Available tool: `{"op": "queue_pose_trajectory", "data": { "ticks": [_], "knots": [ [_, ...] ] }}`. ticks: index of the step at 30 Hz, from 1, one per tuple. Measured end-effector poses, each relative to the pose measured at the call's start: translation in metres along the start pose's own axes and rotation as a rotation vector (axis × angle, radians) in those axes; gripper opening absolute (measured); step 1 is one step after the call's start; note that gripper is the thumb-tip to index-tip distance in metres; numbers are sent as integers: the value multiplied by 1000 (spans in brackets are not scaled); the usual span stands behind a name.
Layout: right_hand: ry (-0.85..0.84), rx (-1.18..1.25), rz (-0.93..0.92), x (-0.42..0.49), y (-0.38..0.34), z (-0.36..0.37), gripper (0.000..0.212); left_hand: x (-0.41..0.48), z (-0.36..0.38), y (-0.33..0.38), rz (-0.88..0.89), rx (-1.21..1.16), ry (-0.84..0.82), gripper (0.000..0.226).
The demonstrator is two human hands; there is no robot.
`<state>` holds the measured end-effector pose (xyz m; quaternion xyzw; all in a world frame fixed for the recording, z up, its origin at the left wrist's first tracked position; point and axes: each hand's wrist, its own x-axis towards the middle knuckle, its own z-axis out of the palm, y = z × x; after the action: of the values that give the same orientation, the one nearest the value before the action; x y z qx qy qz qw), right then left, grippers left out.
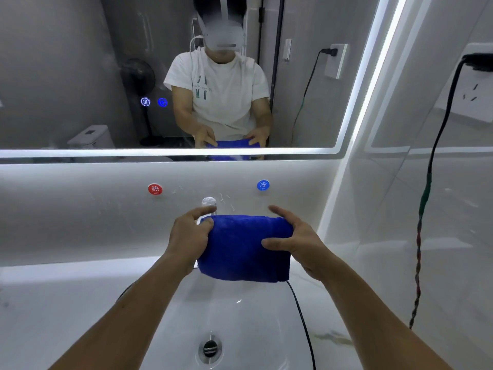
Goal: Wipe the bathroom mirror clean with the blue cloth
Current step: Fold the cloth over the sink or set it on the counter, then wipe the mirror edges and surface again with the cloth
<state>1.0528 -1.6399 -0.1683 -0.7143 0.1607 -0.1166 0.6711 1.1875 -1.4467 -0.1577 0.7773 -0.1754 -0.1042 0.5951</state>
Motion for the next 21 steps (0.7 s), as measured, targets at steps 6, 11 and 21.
{"op": "queue_pose_trajectory", "data": {
  "ticks": [6,11,21],
  "knots": [
    [-144,-577,44,7,-1,-4,68,1,-8,13,-110,265,-287,34],
    [-23,-619,-14,12,-6,-12,36,4,-19,11,-30,549,-653,34],
    [-105,-303,-2,4,-11,-34,28,22,-22,26,293,485,-624,29]
  ]
}}
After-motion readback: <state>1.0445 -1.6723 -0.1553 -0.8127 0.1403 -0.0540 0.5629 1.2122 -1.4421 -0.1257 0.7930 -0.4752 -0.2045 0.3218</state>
